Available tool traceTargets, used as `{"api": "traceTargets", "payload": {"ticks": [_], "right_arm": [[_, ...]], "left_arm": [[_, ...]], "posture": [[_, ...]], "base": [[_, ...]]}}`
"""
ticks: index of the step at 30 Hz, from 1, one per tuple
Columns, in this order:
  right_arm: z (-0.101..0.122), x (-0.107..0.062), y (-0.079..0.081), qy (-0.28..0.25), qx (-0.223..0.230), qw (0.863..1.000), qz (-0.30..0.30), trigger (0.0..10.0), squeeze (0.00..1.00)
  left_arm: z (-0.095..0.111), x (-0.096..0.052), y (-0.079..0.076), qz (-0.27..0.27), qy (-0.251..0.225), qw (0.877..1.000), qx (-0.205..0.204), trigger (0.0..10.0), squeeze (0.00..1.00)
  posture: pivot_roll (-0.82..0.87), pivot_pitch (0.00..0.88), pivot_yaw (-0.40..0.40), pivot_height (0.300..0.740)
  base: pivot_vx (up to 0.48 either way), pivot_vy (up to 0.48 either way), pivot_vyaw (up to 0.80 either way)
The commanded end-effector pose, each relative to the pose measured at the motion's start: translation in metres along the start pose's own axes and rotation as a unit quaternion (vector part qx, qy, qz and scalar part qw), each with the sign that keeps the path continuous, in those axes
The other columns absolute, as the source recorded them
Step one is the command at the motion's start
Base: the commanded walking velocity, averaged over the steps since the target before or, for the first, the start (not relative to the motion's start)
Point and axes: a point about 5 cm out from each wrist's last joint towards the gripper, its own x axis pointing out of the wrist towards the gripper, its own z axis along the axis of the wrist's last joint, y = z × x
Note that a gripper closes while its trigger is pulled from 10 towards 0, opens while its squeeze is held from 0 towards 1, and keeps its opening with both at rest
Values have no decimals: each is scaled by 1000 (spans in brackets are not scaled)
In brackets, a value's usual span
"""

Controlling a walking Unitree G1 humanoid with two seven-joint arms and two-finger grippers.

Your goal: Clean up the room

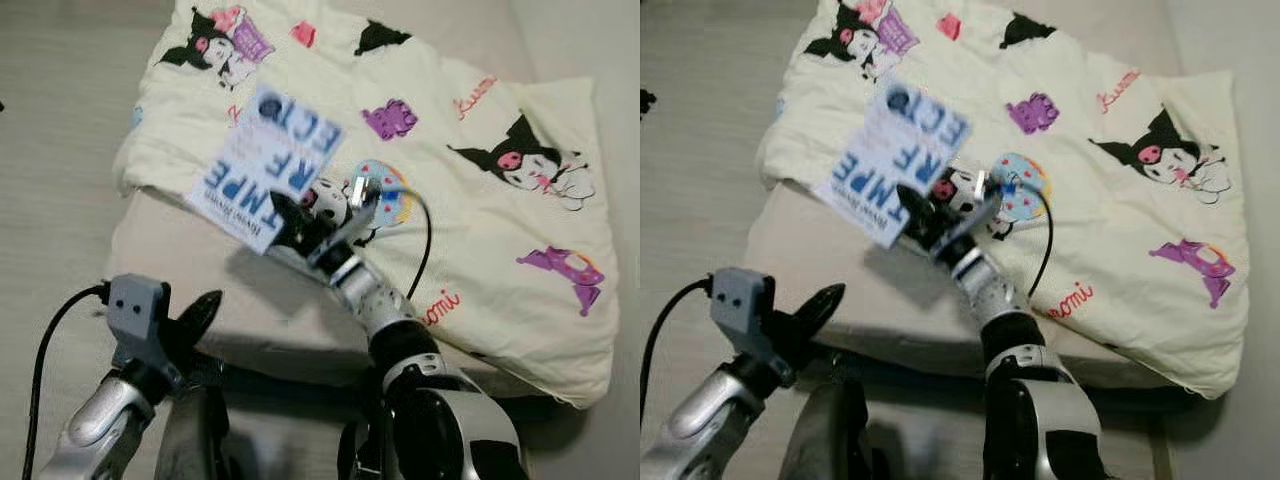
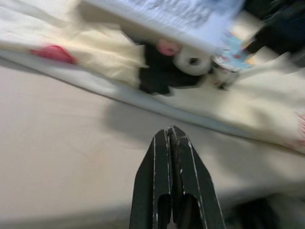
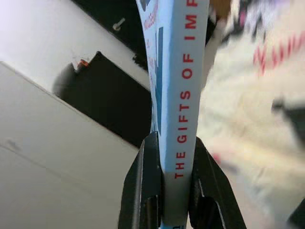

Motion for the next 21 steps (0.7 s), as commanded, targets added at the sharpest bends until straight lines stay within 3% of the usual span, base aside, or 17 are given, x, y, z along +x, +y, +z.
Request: {"api": "traceTargets", "payload": {"ticks": [1, 2, 3, 4, 5, 7, 8, 9, 10, 11, 12, 13, 14, 16, 18, 20, 21], "right_arm": [[-5, -9, -9, 26, -63, 997, -43, 10000, 0], [-5, -9, -9, 26, -63, 997, -43, 10000, 0], [-2, -17, -14, 37, -119, 991, -57, 10000, 0], [-2, -17, -14, 37, -119, 991, -57, 10000, 0], [0, -24, -19, 40, -166, 982, -78, 10000, 0], [0, -24, -19, 40, -166, 982, -78, 10000, 0], [4, -33, -24, 40, -214, 970, -103, 10000, 0], [4, -33, -24, 40, -214, 970, -103, 10000, 0], [7, -44, -31, 48, -272, 952, -130, 10000, 0], [7, -44, -31, 48, -272, 952, -130, 10000, 0], [10, -56, -36, 53, -325, 931, -159, 10000, 0], [12, -83, -53, 75, -409, 881, -227, 10000, 0], [12, -92, -58, 84, -428, 864, -251, 10000, 0], [13, -101, -63, 85, -440, 850, -276, 10000, 0], [13, -101, -63, 85, -440, 850, -276, 10000, 0], [9, -120, -75, 96, -435, 837, -318, 10000, 0], [9, -120, -75, 96, -435, 837, -318, 10000, 0]], "left_arm": [[-13, -2, 3, 36, 27, 999, 6, 10000, 0], [-13, -2, 3, 36, 27, 999, 6, 10000, 0], [-13, 1, 4, 57, 26, 998, 25, 10000, 0], [-13, 1, 4, 57, 26, 998, 25, 10000, 0], [-14, 5, 6, 79, 29, 995, 46, 10000, 0], [-14, 5, 6, 79, 29, 995, 46, 10000, 0], [-14, 8, 8, 105, 27, 992, 69, 10000, 0], [-14, 8, 8, 105, 27, 992, 69, 10000, 0], [-13, 11, 13, 134, 23, 987, 81, 10000, 0], [-13, 11, 13, 134, 23, 987, 81, 10000, 0], [-13, 12, 19, 163, 19, 983, 85, 10000, 0], [-10, 14, 23, 184, 6, 978, 95, 10000, 0], [-9, 15, 22, 184, 2, 978, 100, 10000, 0], [-10, 16, 21, 183, 2, 977, 106, 10000, 0], [-10, 16, 21, 183, 2, 977, 106, 10000, 0], [-13, 15, 21, 188, 6, 976, 111, 10000, 0], [-13, 15, 21, 188, 6, 976, 111, 10000, 0]], "posture": [[-16, 263, -60, 566], [-16, 263, -60, 566], [-15, 263, -57, 566], [-15, 263, -57, 566], [-19, 259, -57, 566], [-19, 259, -57, 566], [-23, 255, -50, 566], [-23, 255, -50, 566], [-29, 250, -47, 566], [-29, 250, -47, 566], [-29, 250, -47, 566], [-32, 245, -47, 566], [-32, 245, -47, 566], [-31, 241, -44, 566], [-31, 241, -44, 566], [-33, 225, -38, 566], [-33, 225, -38, 566]], "base": [[0, 0, 0], [0, 0, 0], [0, 0, 0], [0, 0, 0], [0, 0, 0], [0, 0, 0], [0, 0, 0], [0, 0, 0], [0, 0, 0], [0, 0, 0], [0, 0, 0], [0, 0, 0], [0, 0, 0], [0, 0, 0], [0, 0, 0], [0, 0, 0], [0, 0, 0]]}}
